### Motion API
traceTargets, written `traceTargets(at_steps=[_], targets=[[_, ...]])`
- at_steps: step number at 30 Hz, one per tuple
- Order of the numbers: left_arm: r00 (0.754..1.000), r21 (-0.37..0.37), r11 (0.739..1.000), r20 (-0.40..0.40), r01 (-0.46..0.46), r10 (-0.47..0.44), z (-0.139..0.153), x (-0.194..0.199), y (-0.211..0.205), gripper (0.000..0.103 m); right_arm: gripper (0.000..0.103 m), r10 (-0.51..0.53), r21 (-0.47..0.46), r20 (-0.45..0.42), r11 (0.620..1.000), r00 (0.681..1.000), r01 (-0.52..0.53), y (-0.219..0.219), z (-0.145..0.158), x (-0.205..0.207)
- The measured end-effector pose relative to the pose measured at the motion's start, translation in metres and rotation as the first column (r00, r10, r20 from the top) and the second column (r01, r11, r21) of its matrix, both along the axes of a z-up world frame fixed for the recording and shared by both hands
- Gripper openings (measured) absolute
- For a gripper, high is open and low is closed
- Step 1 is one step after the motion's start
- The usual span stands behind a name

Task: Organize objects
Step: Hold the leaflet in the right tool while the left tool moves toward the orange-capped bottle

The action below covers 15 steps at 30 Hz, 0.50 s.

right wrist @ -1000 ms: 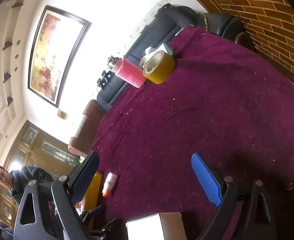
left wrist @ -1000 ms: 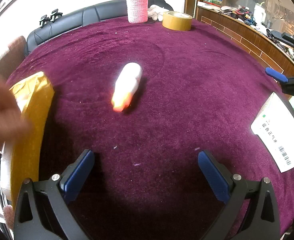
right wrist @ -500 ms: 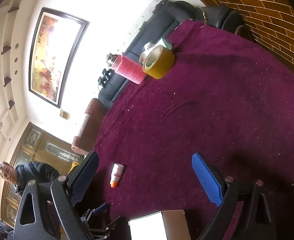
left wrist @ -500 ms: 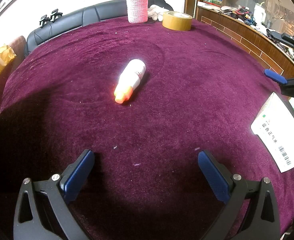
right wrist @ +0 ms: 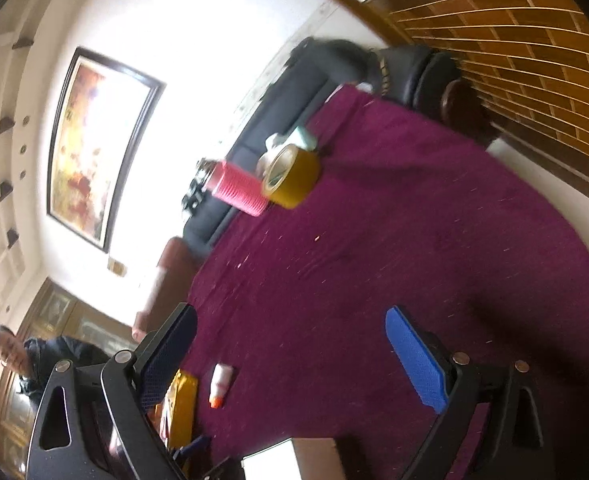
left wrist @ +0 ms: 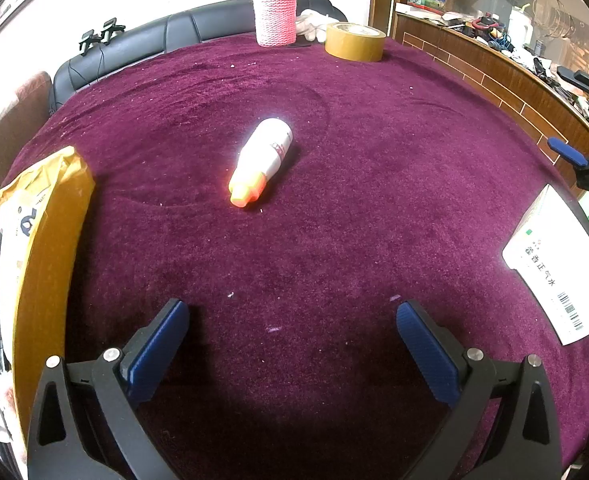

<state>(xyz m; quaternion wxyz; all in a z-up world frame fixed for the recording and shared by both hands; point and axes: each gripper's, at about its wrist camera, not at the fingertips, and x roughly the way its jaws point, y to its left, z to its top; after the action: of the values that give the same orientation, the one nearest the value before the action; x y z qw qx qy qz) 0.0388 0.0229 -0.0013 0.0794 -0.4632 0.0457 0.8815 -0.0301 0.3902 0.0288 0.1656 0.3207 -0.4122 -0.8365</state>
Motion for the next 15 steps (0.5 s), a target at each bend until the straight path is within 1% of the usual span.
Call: traceTargets(at_steps=[2, 5, 11, 12, 15], targets=[[1.0, 0.0, 1.0, 0.0, 0.0, 0.0, 0.0, 0.0, 0.0, 0.103, 0.099, 0.019, 0.003, 0.008, 1.0, 1.0, -0.019, -0.003, 0.0, -0.002], [1.0, 0.0, 1.0, 0.0, 0.0, 0.0, 0.0, 0.0, 0.0, 0.103, 0.099, 0.069, 0.034, 0.013, 0.997, 0.998, -0.069, -0.014, 0.002, -0.006], [1.0, 0.0, 1.0, 0.001, 0.0, 0.0, 0.0, 0.0, 0.0, 0.103, 0.099, 0.181, 0.103, 0.01, 0.978, 0.983, -0.181, -0.043, 0.005, -0.006], [1.0, -0.001, 1.0, 0.001, 0.0, 0.0, 0.0, 0.0, 0.0, 0.103, 0.099, 0.191, 0.121, 0.007, 0.974, 0.982, -0.191, -0.048, 0.005, -0.005], [1.0, 0.0, 1.0, 0.0, 0.001, -0.001, 0.0, 0.0, 0.0, 0.103, 0.099, 0.182, 0.252, 0.026, 0.95, 0.983, -0.183, -0.063, 0.007, 0.001]])
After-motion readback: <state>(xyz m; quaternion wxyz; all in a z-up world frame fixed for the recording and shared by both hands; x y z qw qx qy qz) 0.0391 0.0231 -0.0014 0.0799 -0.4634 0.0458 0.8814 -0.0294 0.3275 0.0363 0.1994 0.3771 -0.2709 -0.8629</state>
